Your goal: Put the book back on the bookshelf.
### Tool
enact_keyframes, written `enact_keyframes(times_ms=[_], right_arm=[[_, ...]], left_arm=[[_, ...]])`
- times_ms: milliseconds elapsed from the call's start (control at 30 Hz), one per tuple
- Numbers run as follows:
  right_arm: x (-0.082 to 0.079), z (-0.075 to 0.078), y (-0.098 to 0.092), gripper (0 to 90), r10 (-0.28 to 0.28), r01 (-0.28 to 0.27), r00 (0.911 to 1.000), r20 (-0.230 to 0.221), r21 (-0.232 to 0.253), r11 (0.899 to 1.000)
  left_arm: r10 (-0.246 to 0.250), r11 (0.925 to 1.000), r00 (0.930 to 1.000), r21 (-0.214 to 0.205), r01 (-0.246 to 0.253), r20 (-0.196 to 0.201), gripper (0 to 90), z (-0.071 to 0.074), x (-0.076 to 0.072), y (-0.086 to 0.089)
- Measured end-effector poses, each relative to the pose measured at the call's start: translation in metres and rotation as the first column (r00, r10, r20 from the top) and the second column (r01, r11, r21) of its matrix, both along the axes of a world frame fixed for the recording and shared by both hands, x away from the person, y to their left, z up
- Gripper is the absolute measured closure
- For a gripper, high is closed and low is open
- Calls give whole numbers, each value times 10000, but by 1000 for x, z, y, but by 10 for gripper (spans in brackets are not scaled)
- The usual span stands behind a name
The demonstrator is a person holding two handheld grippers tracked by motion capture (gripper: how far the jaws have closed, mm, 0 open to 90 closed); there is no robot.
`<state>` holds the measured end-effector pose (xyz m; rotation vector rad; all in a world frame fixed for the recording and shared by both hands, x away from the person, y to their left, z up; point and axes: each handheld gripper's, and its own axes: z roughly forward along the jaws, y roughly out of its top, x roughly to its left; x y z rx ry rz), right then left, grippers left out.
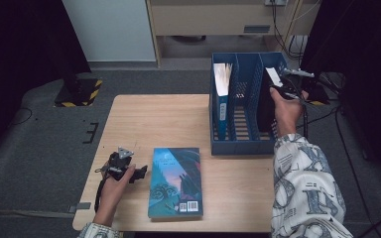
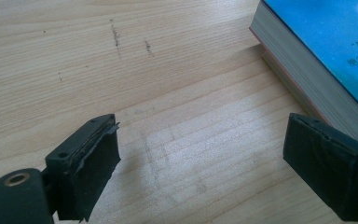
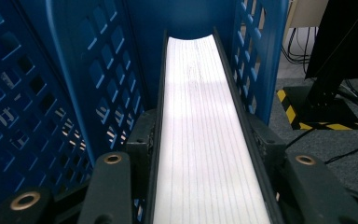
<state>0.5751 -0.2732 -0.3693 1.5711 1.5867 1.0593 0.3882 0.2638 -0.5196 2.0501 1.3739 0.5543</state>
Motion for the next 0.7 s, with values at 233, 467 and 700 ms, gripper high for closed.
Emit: enact_keyframes(times_ms=[233,467,700], right_arm=[[1,-1,1,535,-21,21,10000,70,-68,10000],[-2,-9,1,535,-30,30,10000,-8,-117,9999],[-3,-11,0,532,-53,53,10000,47,23,10000]], left_arm=[[-62,10000,10000,17,62,-5,96,0,0,-1],[-47,10000,10000,-2,47,-8,96,0,0,-1],[-45,10000,10000,1,45,-7,96,0,0,-2]])
